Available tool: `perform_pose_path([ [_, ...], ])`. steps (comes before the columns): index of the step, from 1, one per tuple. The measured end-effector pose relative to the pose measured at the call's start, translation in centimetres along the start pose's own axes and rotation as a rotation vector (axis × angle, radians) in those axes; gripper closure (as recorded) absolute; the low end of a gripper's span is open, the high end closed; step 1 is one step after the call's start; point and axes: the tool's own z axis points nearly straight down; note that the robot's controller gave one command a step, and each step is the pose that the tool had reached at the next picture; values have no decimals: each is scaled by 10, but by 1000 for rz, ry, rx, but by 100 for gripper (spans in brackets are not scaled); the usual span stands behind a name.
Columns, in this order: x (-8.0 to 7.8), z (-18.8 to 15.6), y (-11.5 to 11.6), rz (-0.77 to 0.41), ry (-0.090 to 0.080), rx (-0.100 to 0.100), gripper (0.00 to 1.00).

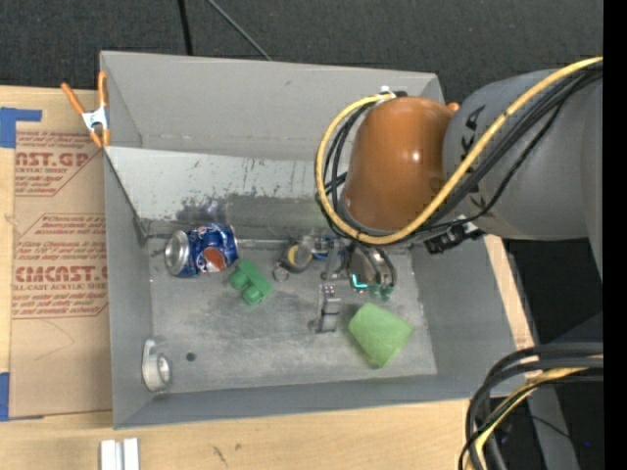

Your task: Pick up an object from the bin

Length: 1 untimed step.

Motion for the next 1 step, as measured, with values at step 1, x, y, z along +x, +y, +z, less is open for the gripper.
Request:
perform_pose_path([
  [1, -46, 80, 56, 175, -4, -2, 0],
])
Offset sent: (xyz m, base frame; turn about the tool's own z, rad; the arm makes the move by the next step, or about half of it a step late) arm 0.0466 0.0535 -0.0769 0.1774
